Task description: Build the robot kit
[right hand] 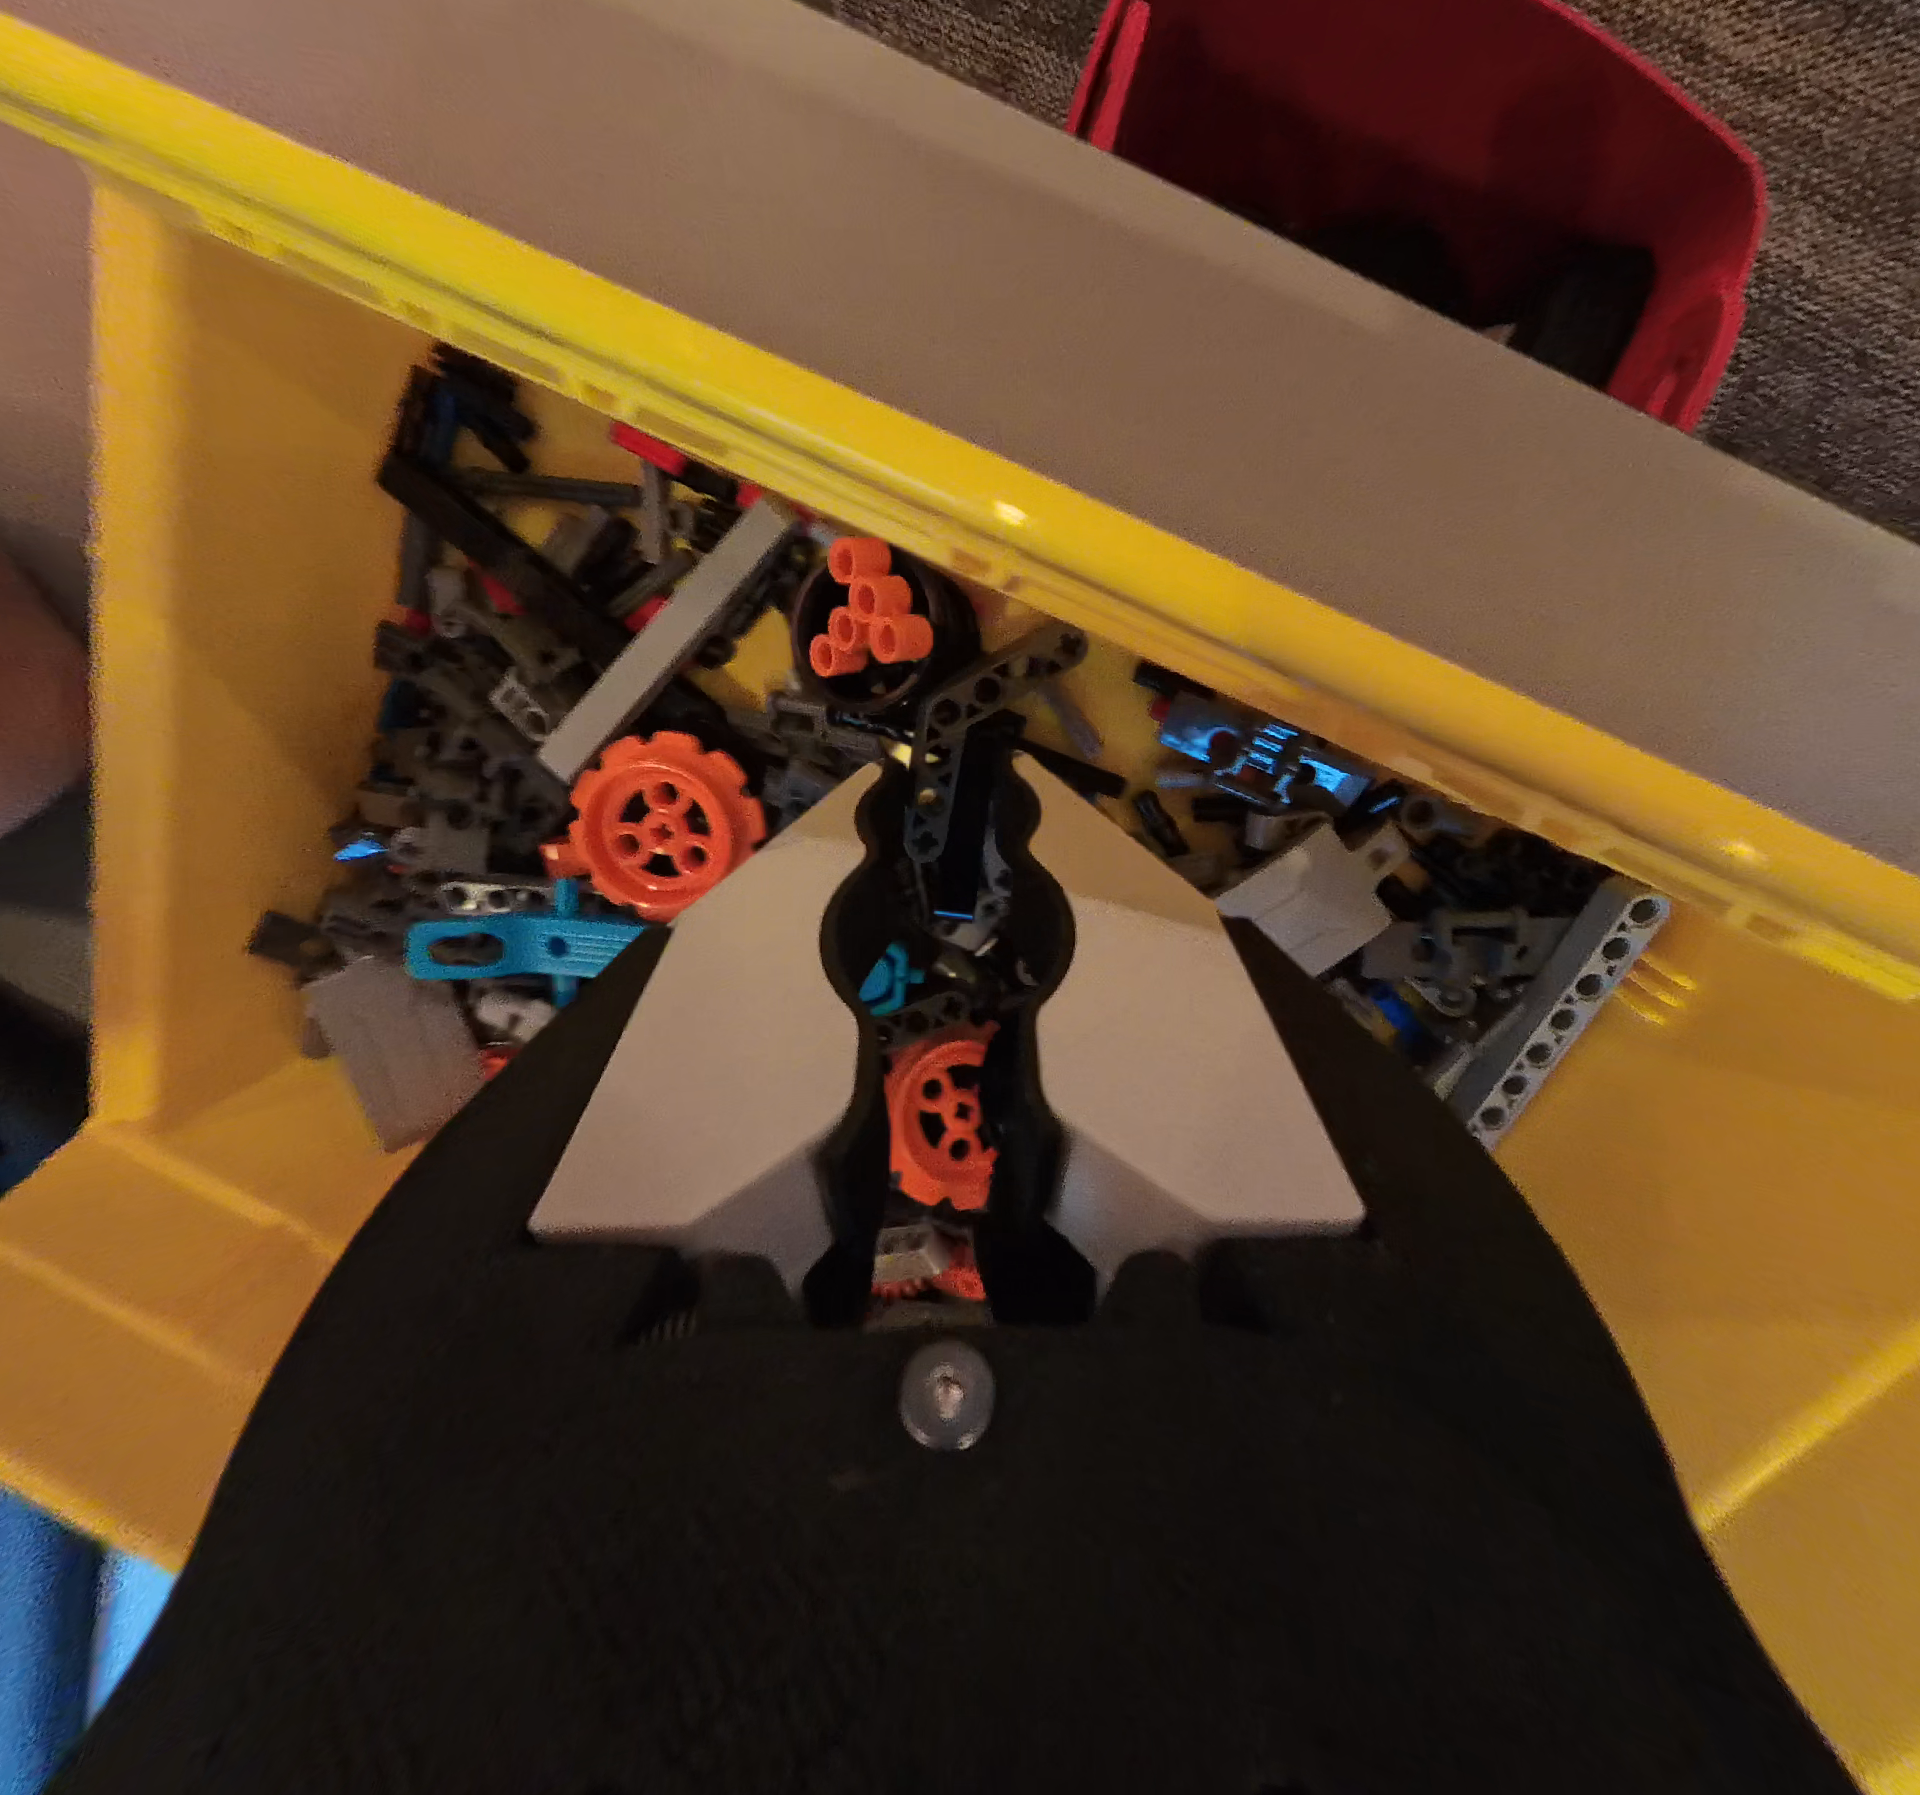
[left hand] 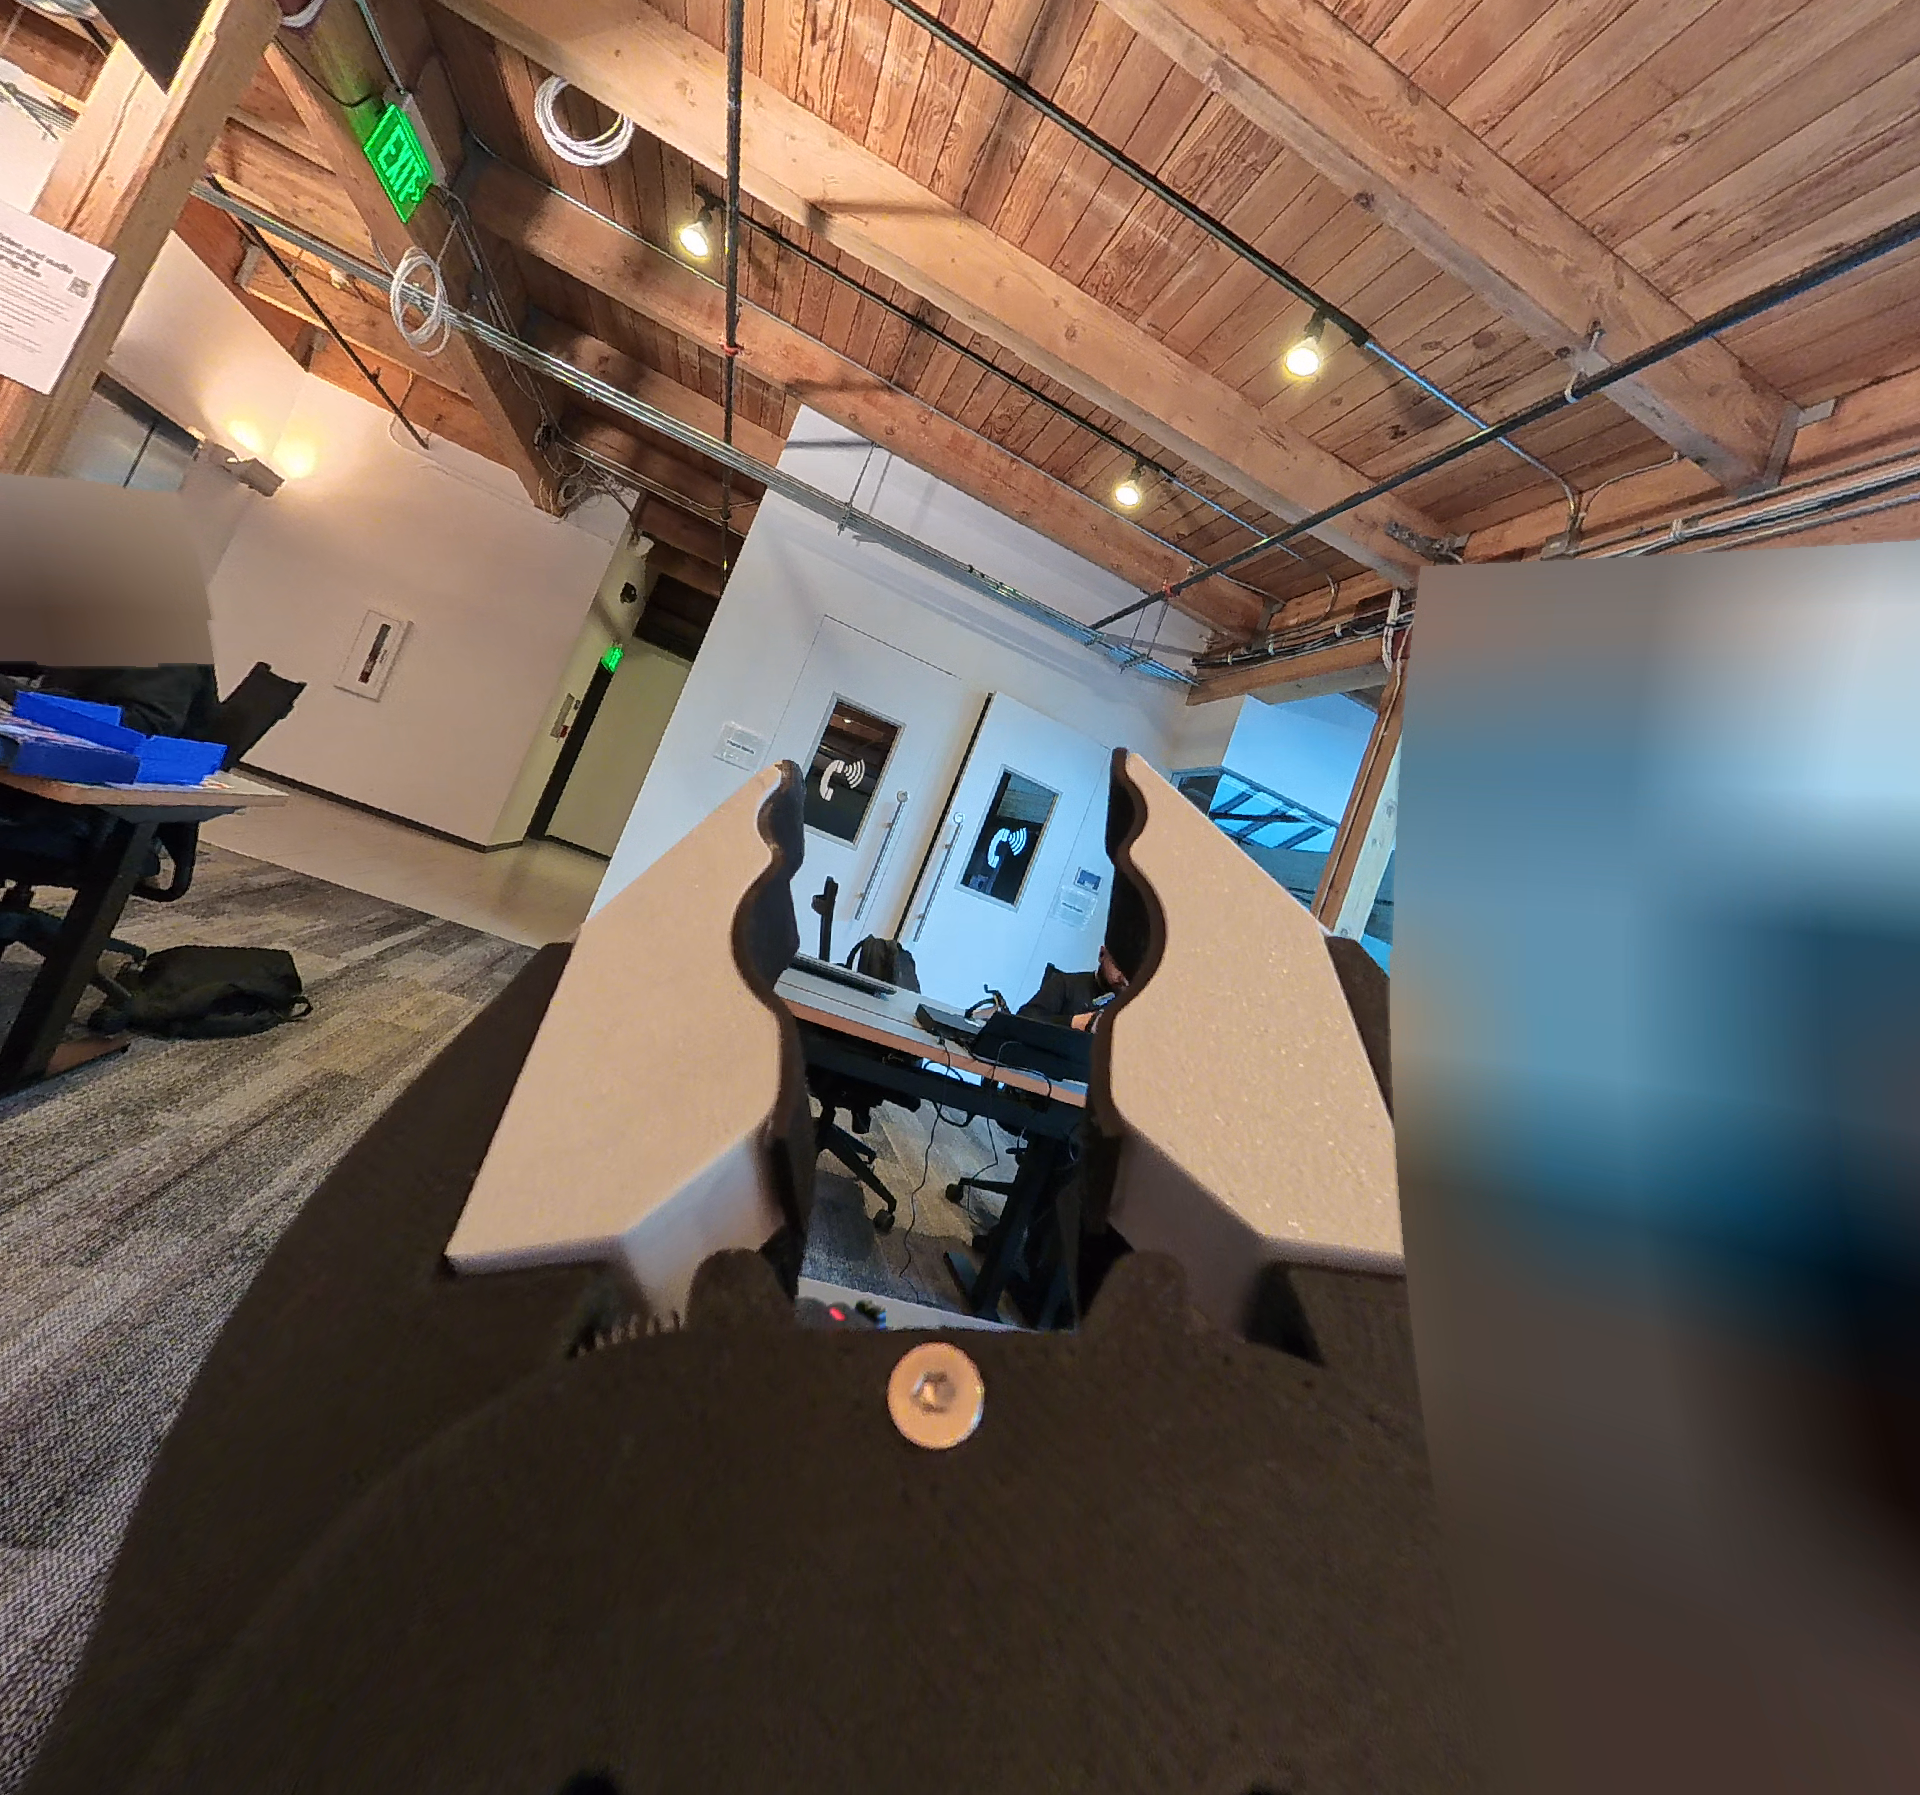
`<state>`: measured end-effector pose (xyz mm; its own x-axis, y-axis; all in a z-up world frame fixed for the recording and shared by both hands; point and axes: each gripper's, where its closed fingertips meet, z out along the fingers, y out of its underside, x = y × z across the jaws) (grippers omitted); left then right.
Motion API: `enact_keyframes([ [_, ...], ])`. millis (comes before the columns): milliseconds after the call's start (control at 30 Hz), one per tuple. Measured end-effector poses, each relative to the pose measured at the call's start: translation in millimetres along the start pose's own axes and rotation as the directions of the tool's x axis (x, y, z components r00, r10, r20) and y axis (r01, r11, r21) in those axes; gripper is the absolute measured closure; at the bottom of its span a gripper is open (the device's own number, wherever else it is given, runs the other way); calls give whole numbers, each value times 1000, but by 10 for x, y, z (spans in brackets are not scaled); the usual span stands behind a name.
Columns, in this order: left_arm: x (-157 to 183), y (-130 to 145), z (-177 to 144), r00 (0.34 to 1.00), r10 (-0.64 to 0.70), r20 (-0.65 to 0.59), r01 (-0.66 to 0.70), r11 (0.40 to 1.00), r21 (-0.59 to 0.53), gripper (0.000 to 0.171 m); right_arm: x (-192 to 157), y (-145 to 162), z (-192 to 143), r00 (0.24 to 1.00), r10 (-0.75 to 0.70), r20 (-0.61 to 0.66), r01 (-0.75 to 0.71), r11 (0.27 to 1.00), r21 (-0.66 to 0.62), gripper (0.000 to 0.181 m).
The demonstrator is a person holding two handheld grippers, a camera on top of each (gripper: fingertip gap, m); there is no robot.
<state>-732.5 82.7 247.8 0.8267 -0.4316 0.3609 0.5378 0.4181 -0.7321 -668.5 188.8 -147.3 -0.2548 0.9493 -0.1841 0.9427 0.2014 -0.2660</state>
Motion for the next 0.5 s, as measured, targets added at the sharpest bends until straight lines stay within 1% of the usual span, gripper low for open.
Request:
enact_keyframes([
  [133, -5, 3, 1, 1000, -4, -1, 4, 1000, -1, 116, -338, -179, -171, 989, -8, 151, -2, 998, 65, 167],
  [267, 4, -4, -4, 1000, 1, 0, -1, 1000, 2, 116, -658, -370, -419, 961, -99, 257, 54, 983, 174, 166],
  [300, 4, -7, -7, 1000, 1, 1, -1, 1000, 3, 116, -672, -386, -470, 959, -120, 255, 72, 979, 190, 158],
  [333, 4, -10, -7, 1000, 0, 1, 0, 1000, 4, 116, -613, -379, -498, 966, -141, 218, 99, 976, 192, 149],
  [367, 7, -9, -7, 1000, 0, 0, 0, 1000, 4, 116, -487, -338, -506, 975, -161, 153, 133, 975, 177, 148],
  [433, 11, -4, -3, 1000, 0, -2, 0, 1000, 2, 116, -111, -171, -466, 983, -183, -11, 183, 979, 93, 145],
  [467, 11, -2, -2, 1000, 0, -2, 0, 1000, 1, 116, 116, -75, -430, 982, -160, -96, 165, 985, 47, 144],
  [500, 13, -1, -1, 1000, 0, -3, 0, 1000, 0, 116, 297, 23, -384, 983, -108, -148, 112, 994, 15, 136],
])
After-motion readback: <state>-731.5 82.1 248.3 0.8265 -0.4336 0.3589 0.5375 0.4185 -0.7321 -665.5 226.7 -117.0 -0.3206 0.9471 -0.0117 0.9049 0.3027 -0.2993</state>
